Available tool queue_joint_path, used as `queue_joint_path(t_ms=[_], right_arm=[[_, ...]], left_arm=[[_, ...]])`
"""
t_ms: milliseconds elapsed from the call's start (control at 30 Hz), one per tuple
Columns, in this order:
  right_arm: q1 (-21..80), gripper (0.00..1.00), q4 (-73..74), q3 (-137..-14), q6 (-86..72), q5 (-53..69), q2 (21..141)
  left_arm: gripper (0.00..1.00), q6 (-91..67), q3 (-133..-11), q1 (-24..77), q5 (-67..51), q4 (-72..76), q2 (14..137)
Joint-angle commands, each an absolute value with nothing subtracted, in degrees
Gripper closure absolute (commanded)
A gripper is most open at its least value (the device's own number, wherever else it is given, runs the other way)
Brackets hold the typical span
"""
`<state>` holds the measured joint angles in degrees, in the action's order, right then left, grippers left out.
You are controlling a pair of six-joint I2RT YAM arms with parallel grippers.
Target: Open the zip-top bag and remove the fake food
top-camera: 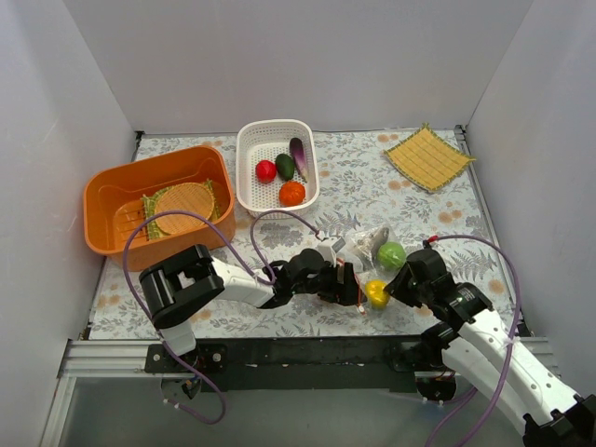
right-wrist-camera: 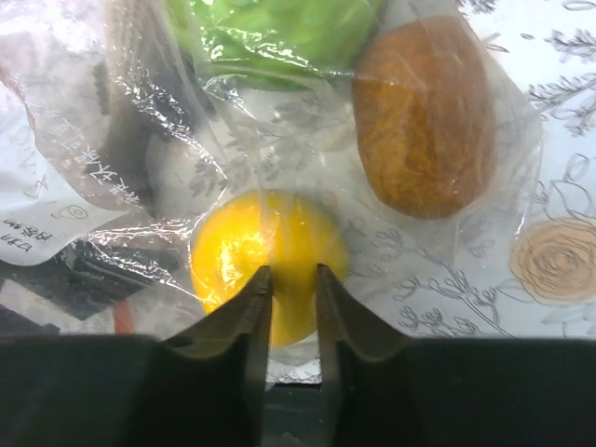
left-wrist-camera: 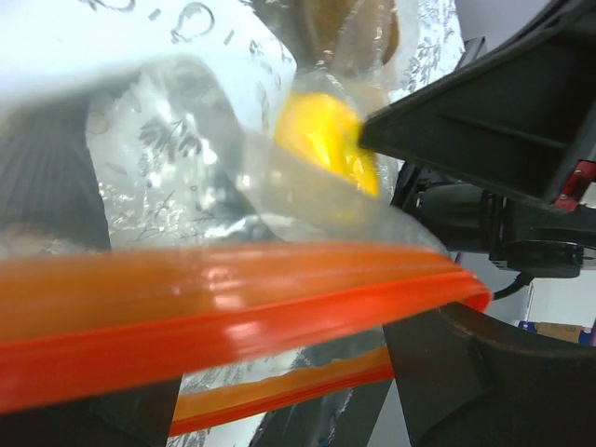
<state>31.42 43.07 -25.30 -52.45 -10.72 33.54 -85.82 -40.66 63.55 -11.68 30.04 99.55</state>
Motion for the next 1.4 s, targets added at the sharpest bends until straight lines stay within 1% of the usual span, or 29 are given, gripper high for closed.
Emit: queue_joint_path(t_ms=[0, 100, 167, 267, 400, 533, 600, 833, 867, 1000, 1067, 1167, 1367], right_arm=[[31.5, 0.76, 40.8, -20.7, -55.5, -7.5, 33.5], [31.5, 0.87, 38.1, -20.0, -55.4, -7.4, 34.8], [31.6, 0.88, 36.1, -19.8, -55.0, -7.6, 36.2], [31.5, 0.93, 33.6, -19.2, -53.8, -7.6, 38.9], [31.5, 0.93, 30.9, -19.3, -51.9, -7.1, 41.5], [31.5, 0.93, 30.1, -20.1, -50.6, -8.1, 42.4], [31.5, 0.93, 30.1, -20.7, -49.6, -8.7, 43.1], [31.6, 0.92, 30.2, -21.1, -47.7, -11.5, 44.7], [31.5, 0.92, 30.3, -21.2, -47.6, -12.0, 44.8], [31.5, 0.92, 32.9, -22.5, -47.5, -15.8, 44.3], [31.5, 0.91, 33.8, -23.0, -47.4, -16.9, 43.6], [31.5, 0.91, 34.4, -23.4, -47.8, -17.6, 43.1], [31.4, 0.91, 34.0, -23.6, -48.0, -18.3, 42.5]], left_arm=[[0.25, -84.1, -40.3, 64.4, -12.3, 34.7, 96.9], [0.25, -83.7, -41.9, 64.7, -11.8, 32.5, 98.3], [0.24, -83.5, -41.9, 64.7, -11.3, 32.4, 98.5], [0.21, -82.7, -43.1, 64.7, -8.4, 29.1, 98.9], [0.2, -82.2, -46.6, 64.7, -1.8, 22.3, 99.7], [0.22, -80.7, -49.6, 64.7, -0.7, 19.3, 101.4], [0.23, -80.7, -52.1, 64.8, 1.8, 15.6, 103.3], [0.33, -80.9, -52.9, 65.0, 2.5, 13.7, 105.1], [0.4, -81.1, -52.7, 65.0, 2.5, 13.6, 104.9], [0.58, -81.7, -50.7, 65.0, 5.3, 11.8, 101.2], [0.6, -81.3, -49.1, 65.0, 7.8, 10.2, 97.2], [0.65, -80.5, -47.6, 64.5, 9.0, 7.6, 93.2], [0.64, -79.7, -46.1, 64.0, 12.0, 3.0, 87.3]])
